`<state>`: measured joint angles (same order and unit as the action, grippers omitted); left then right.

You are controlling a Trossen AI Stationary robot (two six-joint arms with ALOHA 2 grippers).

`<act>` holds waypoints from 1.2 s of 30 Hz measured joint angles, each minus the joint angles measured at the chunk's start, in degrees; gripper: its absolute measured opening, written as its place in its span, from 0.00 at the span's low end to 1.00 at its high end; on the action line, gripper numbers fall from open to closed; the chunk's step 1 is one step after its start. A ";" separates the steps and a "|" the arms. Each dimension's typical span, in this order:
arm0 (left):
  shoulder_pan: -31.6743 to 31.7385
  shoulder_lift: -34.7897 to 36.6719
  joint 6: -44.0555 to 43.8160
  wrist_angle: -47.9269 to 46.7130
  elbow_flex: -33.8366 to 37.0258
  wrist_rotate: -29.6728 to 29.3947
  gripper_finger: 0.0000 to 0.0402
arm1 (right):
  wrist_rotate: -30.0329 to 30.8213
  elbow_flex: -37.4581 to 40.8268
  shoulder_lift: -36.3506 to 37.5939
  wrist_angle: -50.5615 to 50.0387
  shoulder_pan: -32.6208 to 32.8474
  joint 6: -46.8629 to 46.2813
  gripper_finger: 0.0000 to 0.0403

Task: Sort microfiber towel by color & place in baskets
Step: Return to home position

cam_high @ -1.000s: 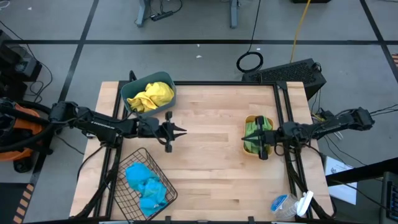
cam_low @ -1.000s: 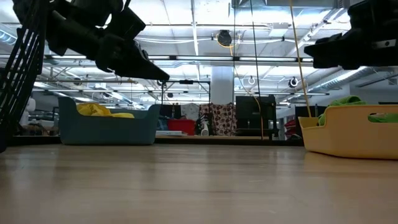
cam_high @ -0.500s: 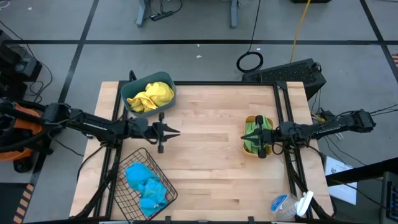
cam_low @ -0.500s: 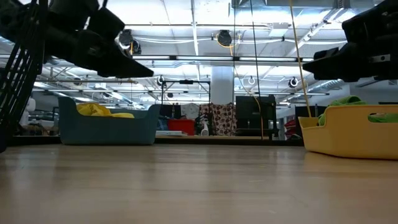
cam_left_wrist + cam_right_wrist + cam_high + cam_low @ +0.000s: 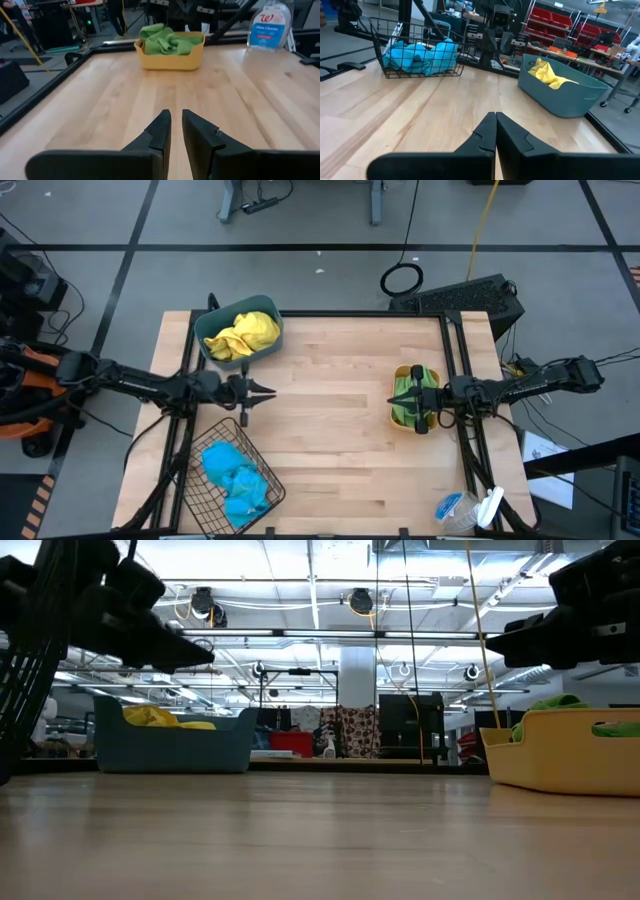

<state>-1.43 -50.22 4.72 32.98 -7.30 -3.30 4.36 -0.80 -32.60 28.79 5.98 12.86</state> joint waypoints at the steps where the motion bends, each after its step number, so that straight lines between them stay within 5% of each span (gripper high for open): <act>1: -0.13 0.55 -0.31 0.01 0.82 -0.13 0.14 | 0.00 0.00 0.00 -0.26 0.00 -0.14 0.00; 14: -0.19 11.46 -2.90 -2.29 6.90 -3.55 0.13 | 0.30 -0.02 4.44 -3.75 0.00 -0.32 0.00; 21: -0.19 16.47 -2.88 -7.10 6.90 -2.78 0.02 | 0.35 -0.04 11.96 -11.37 0.00 -1.35 0.00; 36: -0.19 25.64 -2.87 -13.35 6.94 -2.74 0.01 | -0.24 -0.09 29.93 -27.05 0.02 -1.68 0.00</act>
<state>-1.63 -24.58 1.85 19.62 -0.36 -6.04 4.12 -0.89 -2.67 1.74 6.00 11.18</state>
